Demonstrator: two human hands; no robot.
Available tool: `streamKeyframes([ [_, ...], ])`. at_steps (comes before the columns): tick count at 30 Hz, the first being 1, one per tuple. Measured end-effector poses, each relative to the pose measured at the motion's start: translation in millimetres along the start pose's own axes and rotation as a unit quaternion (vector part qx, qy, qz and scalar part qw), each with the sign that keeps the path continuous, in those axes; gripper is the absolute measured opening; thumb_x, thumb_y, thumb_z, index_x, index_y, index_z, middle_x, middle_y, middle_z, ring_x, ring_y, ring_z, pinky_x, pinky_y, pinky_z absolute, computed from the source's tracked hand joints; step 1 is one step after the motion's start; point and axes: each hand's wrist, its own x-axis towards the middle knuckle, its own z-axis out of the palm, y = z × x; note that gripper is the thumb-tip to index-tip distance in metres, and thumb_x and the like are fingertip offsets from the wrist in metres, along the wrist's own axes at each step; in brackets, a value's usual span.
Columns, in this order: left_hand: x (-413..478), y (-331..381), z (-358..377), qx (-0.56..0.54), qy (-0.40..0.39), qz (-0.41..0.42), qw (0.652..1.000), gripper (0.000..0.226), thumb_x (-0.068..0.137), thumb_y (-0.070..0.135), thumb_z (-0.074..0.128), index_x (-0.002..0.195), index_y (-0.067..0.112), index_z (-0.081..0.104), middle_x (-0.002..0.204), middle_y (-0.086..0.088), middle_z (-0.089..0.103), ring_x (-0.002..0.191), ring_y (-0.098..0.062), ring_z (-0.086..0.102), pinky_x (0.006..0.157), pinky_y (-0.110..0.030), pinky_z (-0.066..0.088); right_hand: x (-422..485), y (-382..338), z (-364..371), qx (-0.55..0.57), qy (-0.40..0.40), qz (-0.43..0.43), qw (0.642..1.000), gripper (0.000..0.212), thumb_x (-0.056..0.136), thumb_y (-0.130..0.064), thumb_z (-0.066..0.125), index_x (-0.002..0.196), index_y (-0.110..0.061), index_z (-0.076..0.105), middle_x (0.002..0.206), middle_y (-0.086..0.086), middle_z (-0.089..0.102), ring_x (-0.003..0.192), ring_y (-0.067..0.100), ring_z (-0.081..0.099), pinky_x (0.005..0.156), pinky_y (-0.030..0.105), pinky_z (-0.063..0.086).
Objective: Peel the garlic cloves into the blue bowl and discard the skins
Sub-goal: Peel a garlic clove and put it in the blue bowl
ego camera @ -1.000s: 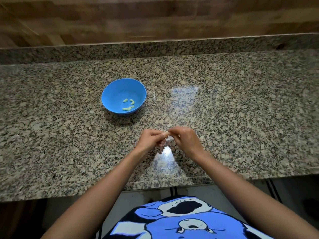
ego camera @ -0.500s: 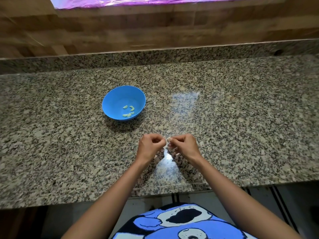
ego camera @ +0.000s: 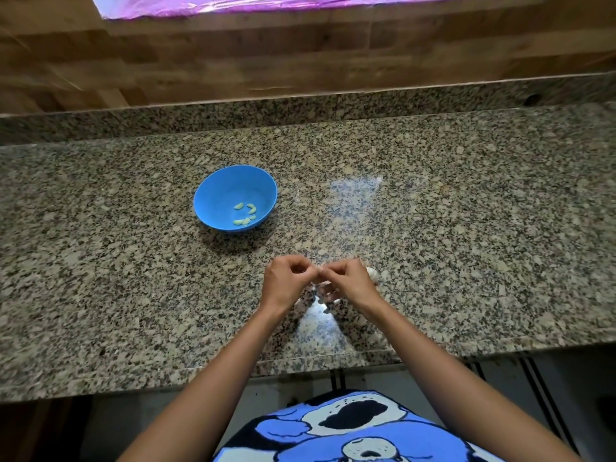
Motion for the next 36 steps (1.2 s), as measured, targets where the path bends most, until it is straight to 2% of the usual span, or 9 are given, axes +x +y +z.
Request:
streamKeyframes([
  [6,-4.9,5.4,-0.3,0.091,-0.006,0.076,0.993,0.01,0.084,0.015,0.069,0.077,0.008,0.07,0.063,0.006,0.063,0.052,0.001,0.056,0.048,-0.008,0.043,-0.9,5.5,1.6,-0.078,0.062,-0.027,0.995,0.016,0.088,-0.017,0.062,0.077,-0.008,0.07,0.063,0.009,0.065,0.053,0.017,0.058,0.05,0.028,0.05],
  [10,-1.5,0.7,-1.3,0.098,0.0,0.092,0.991,0.015,0.083,0.021,0.068,0.076,0.008,0.069,0.065,-0.001,0.065,0.06,-0.016,0.062,0.049,-0.014,0.047,-1.3,6.2,2.1,-0.14,0.072,-0.057,0.986,0.026,0.089,-0.02,0.06,0.072,-0.001,0.067,0.065,0.017,0.064,0.053,0.019,0.054,0.055,0.037,0.051],
  [13,-2.1,1.4,0.3,0.112,-0.008,0.107,0.988,0.017,0.084,0.022,0.067,0.077,0.007,0.069,0.066,-0.003,0.066,0.059,-0.016,0.062,0.05,-0.021,0.051,-1.5,5.9,0.7,-0.12,0.081,-0.046,0.988,0.021,0.089,-0.019,0.06,0.075,-0.006,0.068,0.064,0.011,0.063,0.053,0.016,0.053,0.053,0.03,0.048],
  [16,-0.7,-2.1,-1.8,0.097,0.001,0.072,0.993,0.011,0.084,0.014,0.066,0.078,0.006,0.069,0.067,-0.003,0.065,0.057,-0.013,0.058,0.047,-0.014,0.046,-4.1,7.4,2.6,-0.158,0.06,-0.058,0.984,0.018,0.089,-0.023,0.06,0.077,-0.015,0.068,0.064,0.008,0.063,0.051,0.012,0.049,0.049,0.019,0.041],
  [20,-3.0,-10.1,-6.9,0.092,0.001,0.038,0.995,0.008,0.086,0.01,0.063,0.084,0.008,0.071,0.075,-0.002,0.069,0.066,-0.014,0.063,0.054,-0.011,0.048,-1.2,9.9,-1.9,-0.1,0.094,-0.035,0.99,0.014,0.091,-0.018,0.057,0.083,-0.013,0.067,0.071,0.009,0.067,0.053,0.012,0.056,0.048,0.017,0.044],
  [25,-3.0,-19.5,-7.1,0.102,-0.035,-0.02,0.994,0.019,0.088,0.01,0.064,0.106,0.009,0.069,0.103,-0.004,0.071,0.09,-0.014,0.067,0.084,-0.028,0.055,-1.0,17.7,-5.9,-0.051,0.034,-0.017,0.998,0.019,0.096,-0.012,0.048,0.094,0.0,0.062,0.076,0.008,0.063,0.057,0.012,0.056,0.047,0.017,0.046],
  [32,-4.9,-14.7,-3.2,0.099,0.021,-0.044,0.994,0.016,0.078,0.026,0.076,0.079,0.013,0.065,0.074,0.002,0.065,0.065,-0.007,0.058,0.056,-0.02,0.049,-4.1,20.8,-2.7,-0.038,0.006,0.001,0.999,0.024,0.097,-0.013,0.043,0.09,0.005,0.057,0.077,0.008,0.061,0.057,0.015,0.055,0.045,0.02,0.044],
  [34,-4.1,-11.3,-2.4,0.015,-0.014,-0.042,0.999,0.013,0.081,0.017,0.072,0.094,0.018,0.07,0.09,0.001,0.069,0.078,-0.006,0.063,0.062,-0.018,0.053,-6.1,19.1,-2.0,-0.042,0.005,-0.003,0.999,0.025,0.097,-0.012,0.043,0.085,0.002,0.059,0.075,0.008,0.062,0.058,0.017,0.056,0.046,0.021,0.044],
  [36,-3.7,-7.0,0.4,-0.061,-0.048,-0.039,0.996,0.023,0.084,0.012,0.069,0.107,0.016,0.07,0.102,-0.001,0.07,0.09,-0.01,0.066,0.078,-0.024,0.057,-8.2,16.8,-1.1,-0.058,0.004,-0.01,0.998,0.026,0.096,-0.013,0.044,0.078,-0.002,0.06,0.073,0.009,0.062,0.057,0.017,0.056,0.047,0.021,0.045],
])
